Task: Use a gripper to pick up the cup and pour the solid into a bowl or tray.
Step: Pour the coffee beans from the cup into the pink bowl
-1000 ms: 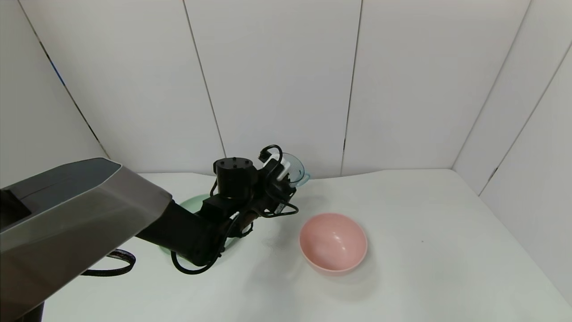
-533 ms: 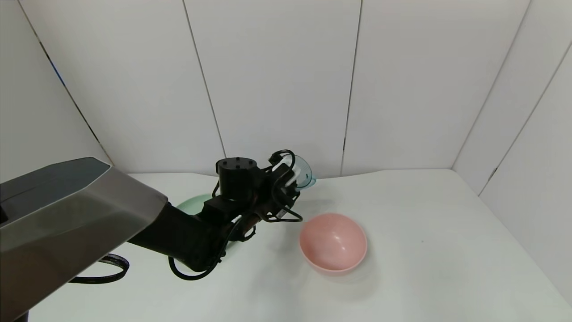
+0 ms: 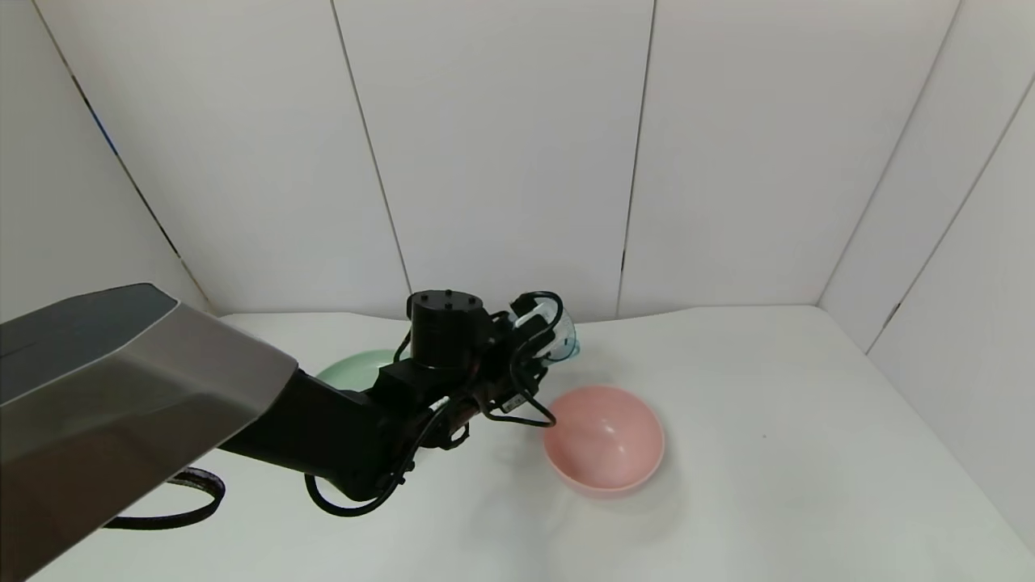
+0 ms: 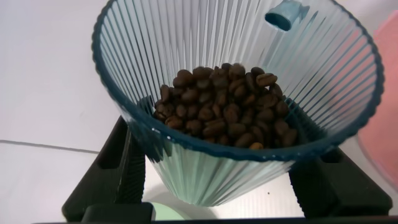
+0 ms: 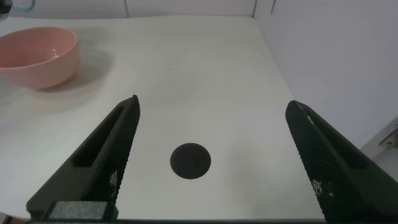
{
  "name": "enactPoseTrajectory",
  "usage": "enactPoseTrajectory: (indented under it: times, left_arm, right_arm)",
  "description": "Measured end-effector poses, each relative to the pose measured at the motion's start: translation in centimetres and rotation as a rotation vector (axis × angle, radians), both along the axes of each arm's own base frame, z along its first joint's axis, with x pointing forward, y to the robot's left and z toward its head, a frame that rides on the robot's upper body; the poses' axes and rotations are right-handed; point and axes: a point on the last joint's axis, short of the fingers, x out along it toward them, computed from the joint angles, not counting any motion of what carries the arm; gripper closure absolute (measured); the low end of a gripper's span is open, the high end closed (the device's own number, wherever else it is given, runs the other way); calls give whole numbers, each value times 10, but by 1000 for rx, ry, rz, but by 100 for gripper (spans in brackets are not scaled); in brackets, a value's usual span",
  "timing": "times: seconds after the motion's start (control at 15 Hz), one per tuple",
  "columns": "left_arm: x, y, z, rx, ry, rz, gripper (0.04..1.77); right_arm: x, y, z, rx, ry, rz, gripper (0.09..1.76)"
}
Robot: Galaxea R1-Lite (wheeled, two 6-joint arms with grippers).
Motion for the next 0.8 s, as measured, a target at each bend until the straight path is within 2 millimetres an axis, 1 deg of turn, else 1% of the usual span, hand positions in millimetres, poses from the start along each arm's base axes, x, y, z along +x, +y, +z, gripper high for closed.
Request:
enactPoseTrajectory:
  times: [0.2,0.53,0.8]
  left_arm:
    - [-8,-3,0,75,-12,-14,51]
    - [-10,0,2,205,-59,2,52]
    - [-12,1,6,274,-92,-3,52]
  right_arm:
    - [0,0,0,0,0,0,14]
    - [0,0,0,0,0,0,14]
    - [0,0,0,0,0,0,14]
